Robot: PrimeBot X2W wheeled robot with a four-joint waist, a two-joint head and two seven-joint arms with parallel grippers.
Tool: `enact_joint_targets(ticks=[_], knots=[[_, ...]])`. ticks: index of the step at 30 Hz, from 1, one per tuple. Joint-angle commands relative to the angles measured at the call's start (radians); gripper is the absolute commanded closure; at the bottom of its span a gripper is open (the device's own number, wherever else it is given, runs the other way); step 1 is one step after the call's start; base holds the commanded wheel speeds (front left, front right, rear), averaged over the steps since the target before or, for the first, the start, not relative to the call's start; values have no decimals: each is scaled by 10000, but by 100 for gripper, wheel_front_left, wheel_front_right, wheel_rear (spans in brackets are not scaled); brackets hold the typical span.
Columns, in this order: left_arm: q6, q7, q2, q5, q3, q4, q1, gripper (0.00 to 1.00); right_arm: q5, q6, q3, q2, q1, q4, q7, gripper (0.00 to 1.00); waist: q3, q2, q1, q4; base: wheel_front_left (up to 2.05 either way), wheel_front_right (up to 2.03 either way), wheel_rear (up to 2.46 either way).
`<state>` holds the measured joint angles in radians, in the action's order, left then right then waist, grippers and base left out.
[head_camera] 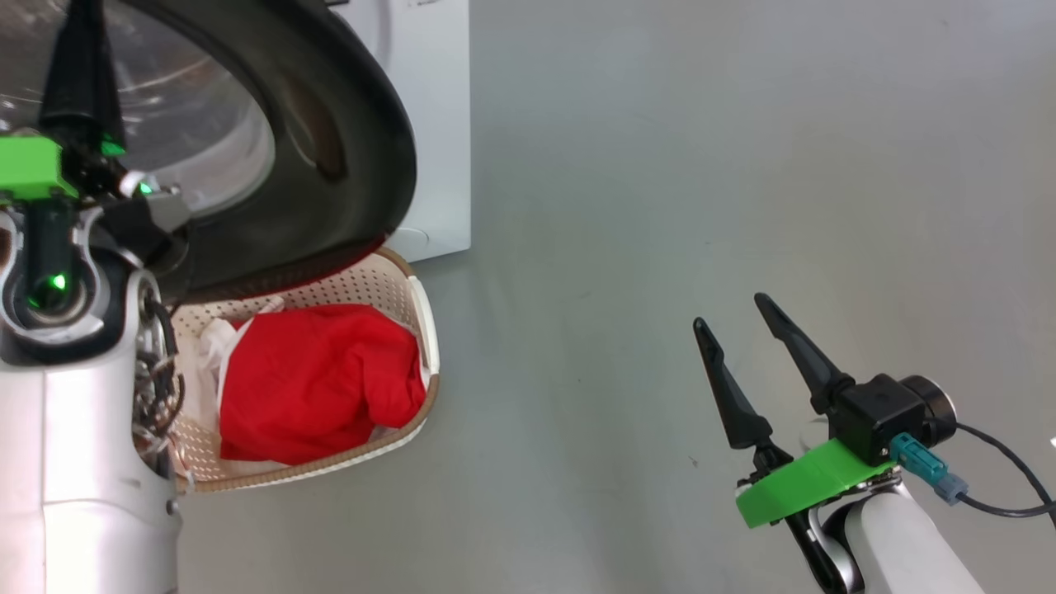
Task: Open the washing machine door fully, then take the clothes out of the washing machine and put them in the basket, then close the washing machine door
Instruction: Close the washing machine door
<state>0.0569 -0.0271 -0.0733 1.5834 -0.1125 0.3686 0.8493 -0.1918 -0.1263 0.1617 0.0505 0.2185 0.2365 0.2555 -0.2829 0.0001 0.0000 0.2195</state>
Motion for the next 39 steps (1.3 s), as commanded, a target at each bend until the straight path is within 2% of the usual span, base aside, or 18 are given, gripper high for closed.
enact_joint_targets(ticks=[1,11,12,13,14,19,24,29,33,39], knots=[[-231,50,-368,-101,-231,-92,377,100,-72,-44,157,-3,301,-272,63,0,-122,-1,0,120,0,0,0],[-689,-198,-340,-187,3,479,254,100,-44,-44,47,-3,227,-227,63,0,108,-1,0,-71,0,0,0],[-728,-269,-322,-171,42,450,150,93,-42,-44,40,-3,208,-221,63,0,166,-1,0,-127,0,0,0],[-766,-340,-317,-192,102,392,21,58,-39,-44,28,-3,189,-216,63,0,222,-1,0,-189,0,0,0],[-797,-401,-334,-255,180,319,-133,0,-36,-44,15,-3,170,-207,63,0,285,-1,0,-254,0,0,0],[-987,-460,-583,-893,597,-247,-1118,0,-21,-44,-111,-3,68,-144,63,0,674,-1,0,-655,0,0,0],[-1361,58,-1269,-2647,1406,-933,-2471,0,-26,-44,-313,-3,-71,-71,63,0,1155,-1,0,-1048,0,0,0],[-1552,1519,-1953,-5006,2132,-1583,-3759,0,40,-44,-516,-3,-223,-89,63,0,1607,-1,0,-1359,0,0,0],[-1363,2428,-2337,-6786,2643,-2041,-4695,0,140,-44,-734,-3,-421,-112,63,0,1955,-1,0,-1588,0,0,0],[-800,2851,-2621,-9113,2893,-2530,-5760,0,215,-44,-1135,-3,-778,-197,63,0,2420,-1,0,-1910,0,0,0]])
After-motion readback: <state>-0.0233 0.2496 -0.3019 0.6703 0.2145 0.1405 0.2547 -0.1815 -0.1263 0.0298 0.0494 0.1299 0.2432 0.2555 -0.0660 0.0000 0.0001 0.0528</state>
